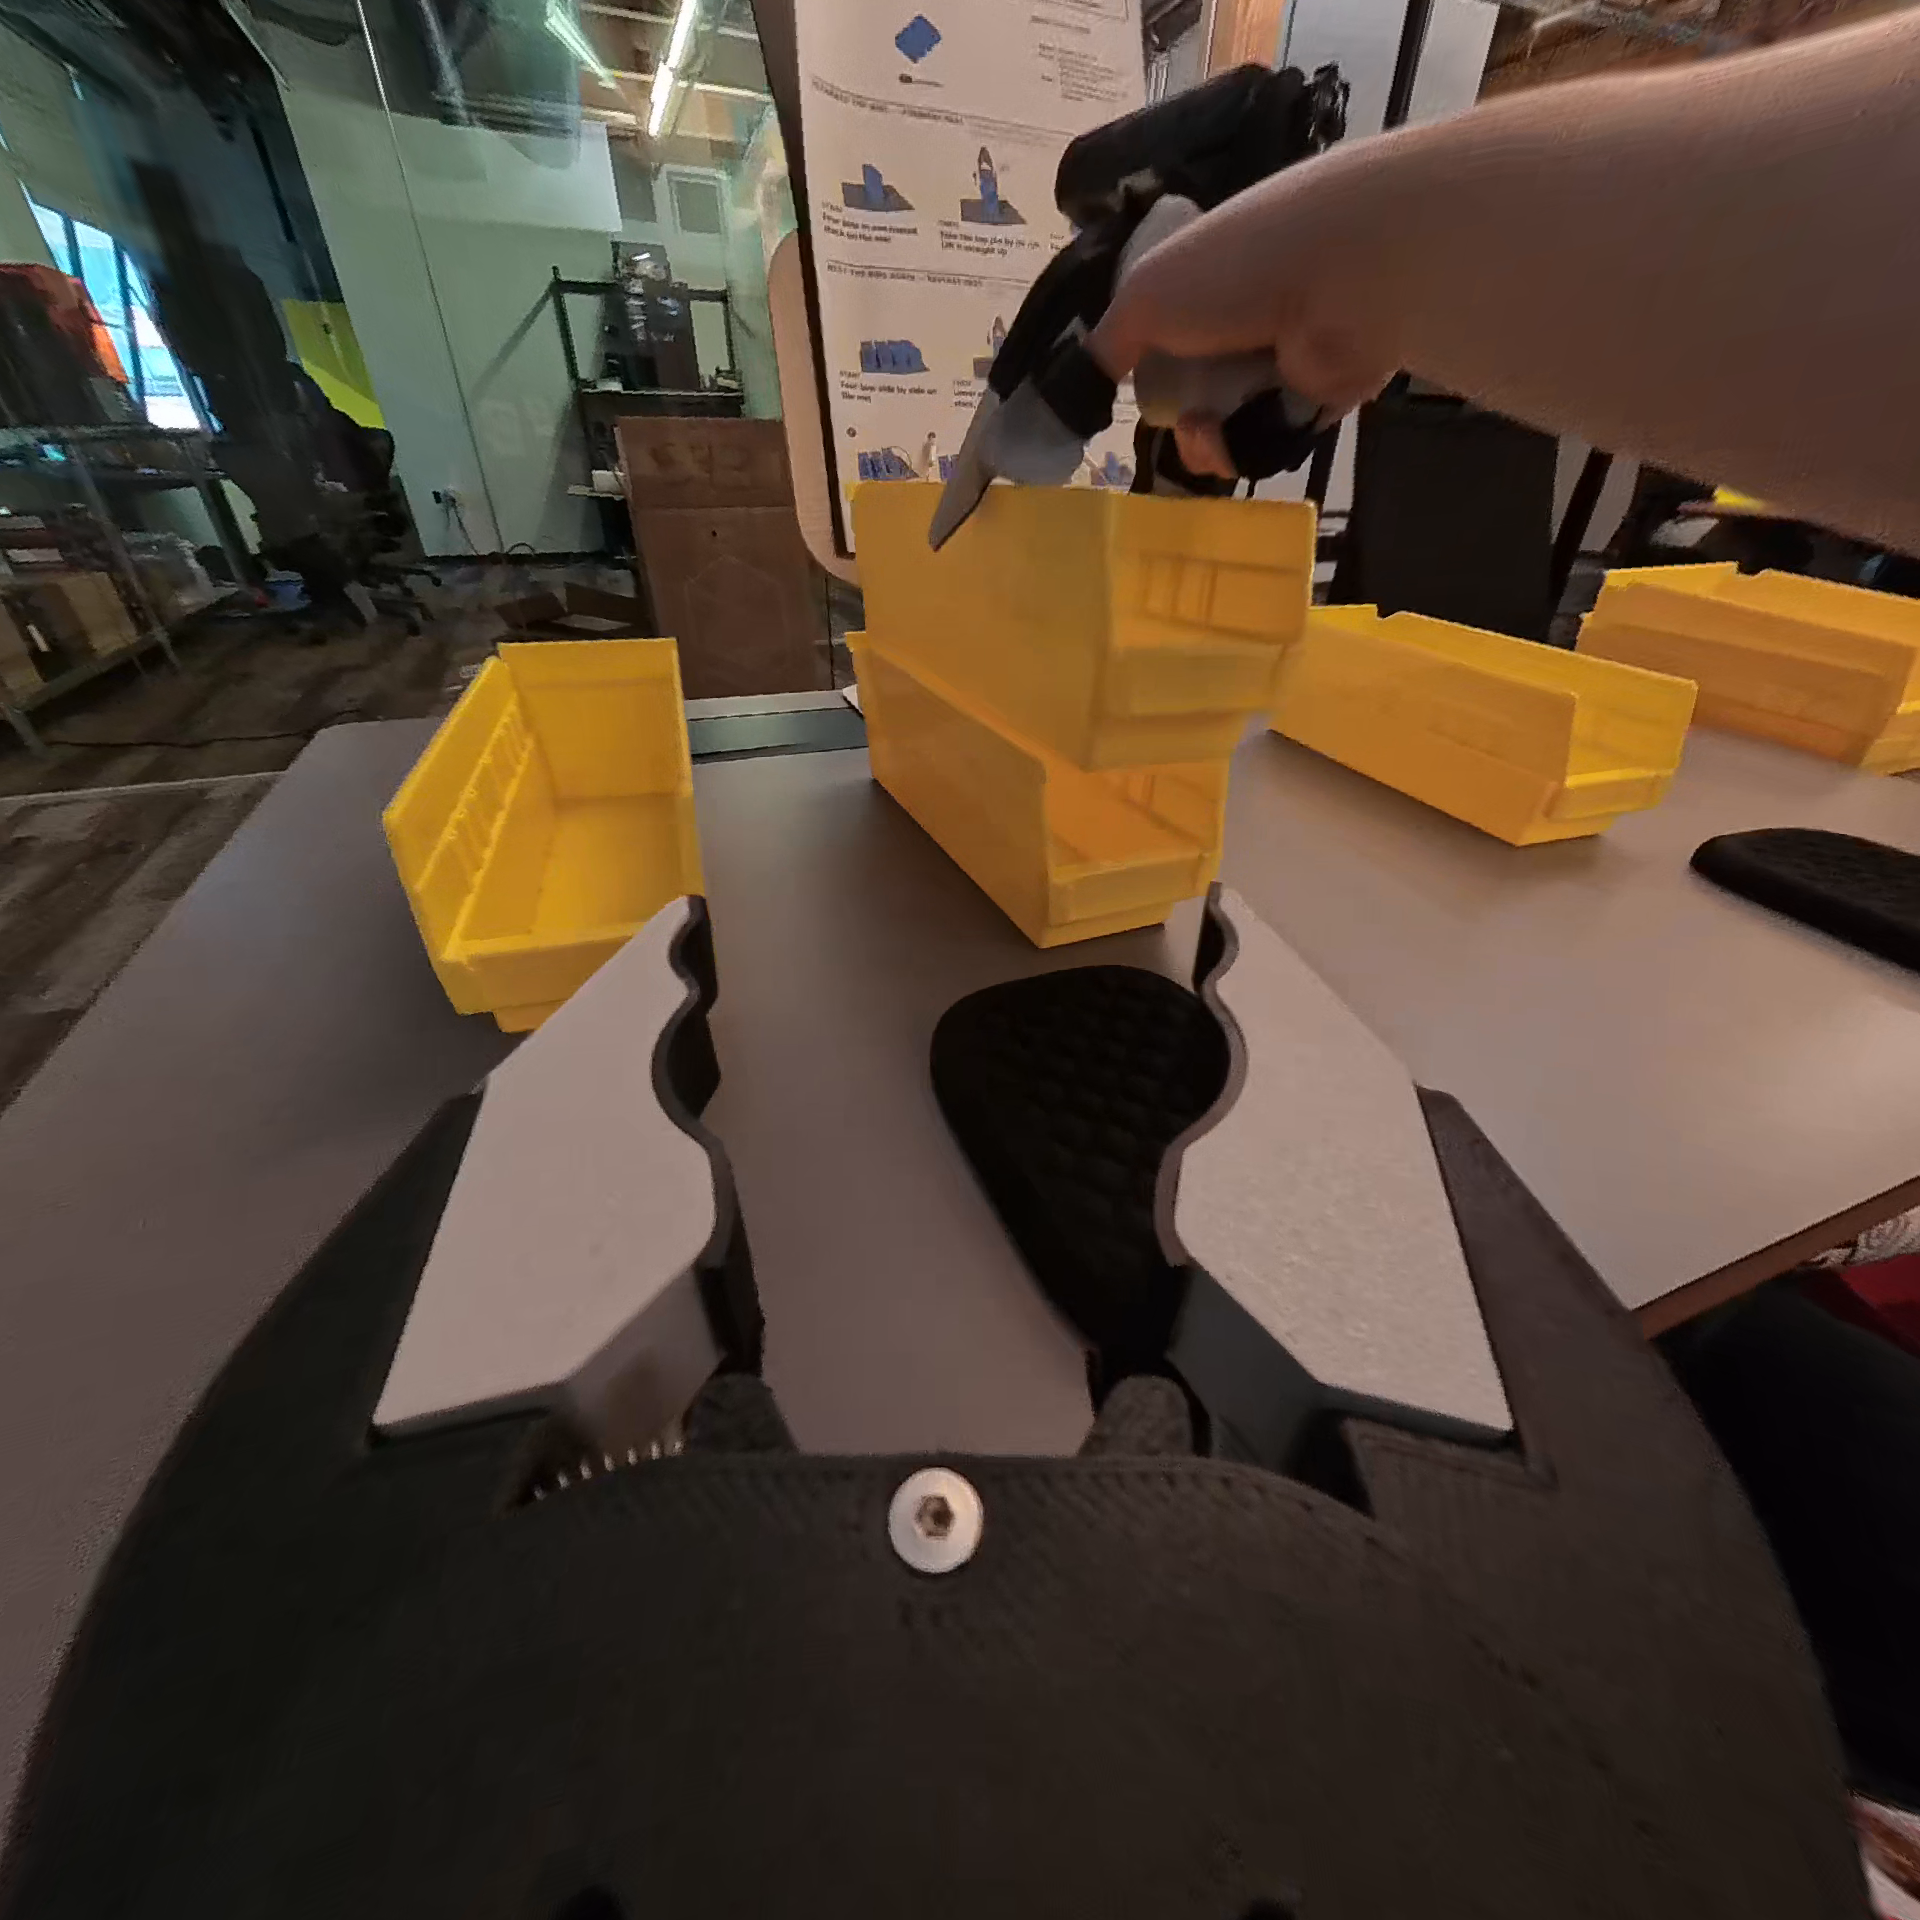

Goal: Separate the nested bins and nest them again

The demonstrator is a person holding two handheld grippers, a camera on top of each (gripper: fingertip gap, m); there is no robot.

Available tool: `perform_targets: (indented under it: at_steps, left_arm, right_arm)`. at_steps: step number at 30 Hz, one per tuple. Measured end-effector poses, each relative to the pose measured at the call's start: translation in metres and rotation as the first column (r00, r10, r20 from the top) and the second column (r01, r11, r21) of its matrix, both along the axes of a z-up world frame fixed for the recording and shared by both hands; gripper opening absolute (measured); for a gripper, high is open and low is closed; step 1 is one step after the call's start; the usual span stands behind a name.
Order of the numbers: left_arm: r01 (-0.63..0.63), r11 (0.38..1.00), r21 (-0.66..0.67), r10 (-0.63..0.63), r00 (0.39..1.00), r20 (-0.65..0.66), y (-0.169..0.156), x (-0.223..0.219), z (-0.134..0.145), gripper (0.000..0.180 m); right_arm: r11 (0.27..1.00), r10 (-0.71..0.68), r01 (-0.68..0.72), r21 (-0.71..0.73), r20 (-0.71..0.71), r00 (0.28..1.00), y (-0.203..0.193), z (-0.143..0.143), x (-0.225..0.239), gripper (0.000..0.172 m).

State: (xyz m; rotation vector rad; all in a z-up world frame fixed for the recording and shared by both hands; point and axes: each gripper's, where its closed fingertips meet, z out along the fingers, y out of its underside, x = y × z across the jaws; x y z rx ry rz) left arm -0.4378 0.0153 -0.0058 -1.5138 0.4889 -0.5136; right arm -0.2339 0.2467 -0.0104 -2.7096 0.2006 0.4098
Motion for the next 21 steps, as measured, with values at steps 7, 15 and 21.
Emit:
perform_targets:
  at_steps: [7, 15, 21]
  left_arm:
    - [0.002, 1.000, -0.014, -0.002, 0.999, -0.036, 0.000, 0.002, -0.005, 0.092]
    - [0.023, 0.999, -0.038, -0.026, 0.997, -0.078, 0.001, 0.012, -0.012, 0.092]
    - [0.033, 0.999, -0.040, -0.037, 0.995, -0.094, -0.001, 0.019, -0.013, 0.092]
  right_arm:
    - [0.999, -0.032, 0.031, 0.022, 0.042, 0.999, 0.014, -0.020, 0.001, 0.115]
    - [0.999, -0.027, 0.024, 0.048, 0.065, 0.998, 0.021, -0.049, 0.004, 0.117]
    - [0.990, -0.055, 0.049, 0.136, 0.041, 0.998, 0.030, -0.047, 0.005, 0.112]
